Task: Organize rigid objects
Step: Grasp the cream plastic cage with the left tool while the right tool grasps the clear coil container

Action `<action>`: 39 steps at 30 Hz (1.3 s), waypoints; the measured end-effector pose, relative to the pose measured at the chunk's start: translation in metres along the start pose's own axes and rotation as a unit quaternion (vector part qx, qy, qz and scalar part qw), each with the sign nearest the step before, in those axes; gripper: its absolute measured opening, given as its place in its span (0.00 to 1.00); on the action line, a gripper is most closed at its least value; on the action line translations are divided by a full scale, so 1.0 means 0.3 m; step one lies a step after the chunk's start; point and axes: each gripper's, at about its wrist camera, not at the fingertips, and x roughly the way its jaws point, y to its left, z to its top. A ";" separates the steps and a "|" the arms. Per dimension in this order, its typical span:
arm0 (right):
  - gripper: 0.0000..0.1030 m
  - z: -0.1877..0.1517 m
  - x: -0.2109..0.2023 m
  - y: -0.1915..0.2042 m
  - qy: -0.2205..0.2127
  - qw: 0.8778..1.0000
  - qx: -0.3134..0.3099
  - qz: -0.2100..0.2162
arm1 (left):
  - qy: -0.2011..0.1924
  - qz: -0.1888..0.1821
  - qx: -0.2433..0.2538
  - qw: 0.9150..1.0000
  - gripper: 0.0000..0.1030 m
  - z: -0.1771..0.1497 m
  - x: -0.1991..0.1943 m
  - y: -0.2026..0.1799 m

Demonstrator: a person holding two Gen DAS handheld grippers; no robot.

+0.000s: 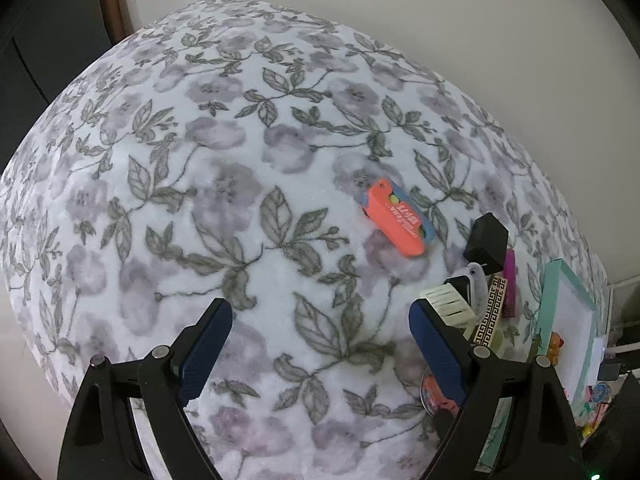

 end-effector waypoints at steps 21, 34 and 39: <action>0.74 -0.010 0.047 0.023 0.008 1.000 -0.001 -0.003 | 0.061 -0.107 0.001 0.992 0.88 -0.023 0.099 -0.097; 0.74 -0.016 0.039 -0.021 0.012 1.000 0.006 0.014 | 0.054 -0.127 0.038 0.990 0.85 -0.067 0.176 -0.232; 0.74 -0.015 0.038 -0.045 0.012 1.000 0.015 0.019 | 0.056 -0.148 0.035 0.987 0.79 -0.064 0.193 -0.239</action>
